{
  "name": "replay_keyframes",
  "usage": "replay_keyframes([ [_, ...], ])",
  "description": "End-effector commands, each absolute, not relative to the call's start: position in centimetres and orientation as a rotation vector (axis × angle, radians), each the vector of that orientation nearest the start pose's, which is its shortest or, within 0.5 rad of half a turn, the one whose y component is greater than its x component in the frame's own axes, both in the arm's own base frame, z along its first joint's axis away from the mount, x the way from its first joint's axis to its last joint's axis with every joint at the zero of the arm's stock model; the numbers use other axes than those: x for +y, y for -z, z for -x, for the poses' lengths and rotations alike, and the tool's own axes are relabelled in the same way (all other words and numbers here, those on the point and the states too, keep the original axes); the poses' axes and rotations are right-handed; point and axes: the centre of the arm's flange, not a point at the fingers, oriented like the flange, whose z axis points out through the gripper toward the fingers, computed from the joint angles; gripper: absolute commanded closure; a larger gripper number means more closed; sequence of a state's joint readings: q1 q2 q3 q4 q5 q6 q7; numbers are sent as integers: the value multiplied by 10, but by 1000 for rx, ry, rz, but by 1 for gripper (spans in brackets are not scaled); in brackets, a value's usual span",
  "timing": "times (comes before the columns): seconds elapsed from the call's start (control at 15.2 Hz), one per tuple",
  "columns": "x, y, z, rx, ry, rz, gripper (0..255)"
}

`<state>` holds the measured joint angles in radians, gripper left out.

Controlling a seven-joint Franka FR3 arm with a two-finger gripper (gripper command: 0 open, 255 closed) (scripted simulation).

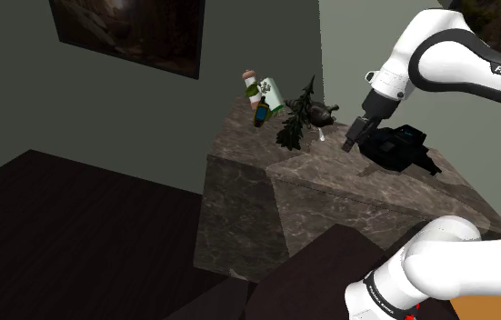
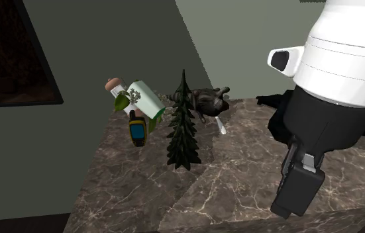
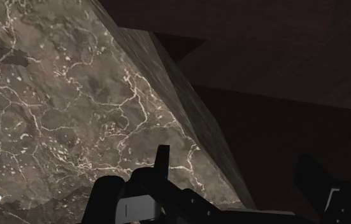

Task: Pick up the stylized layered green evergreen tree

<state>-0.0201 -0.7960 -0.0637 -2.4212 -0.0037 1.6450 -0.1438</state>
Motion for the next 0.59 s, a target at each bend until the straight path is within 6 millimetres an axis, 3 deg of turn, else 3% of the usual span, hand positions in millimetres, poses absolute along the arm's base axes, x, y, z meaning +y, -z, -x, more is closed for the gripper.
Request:
replay_keyframes([
  [0.0, -31, -569, -309, -122, 36, 3099, 0],
  [0.53, -53, -556, -386, 41, 275, 3143, 0],
])
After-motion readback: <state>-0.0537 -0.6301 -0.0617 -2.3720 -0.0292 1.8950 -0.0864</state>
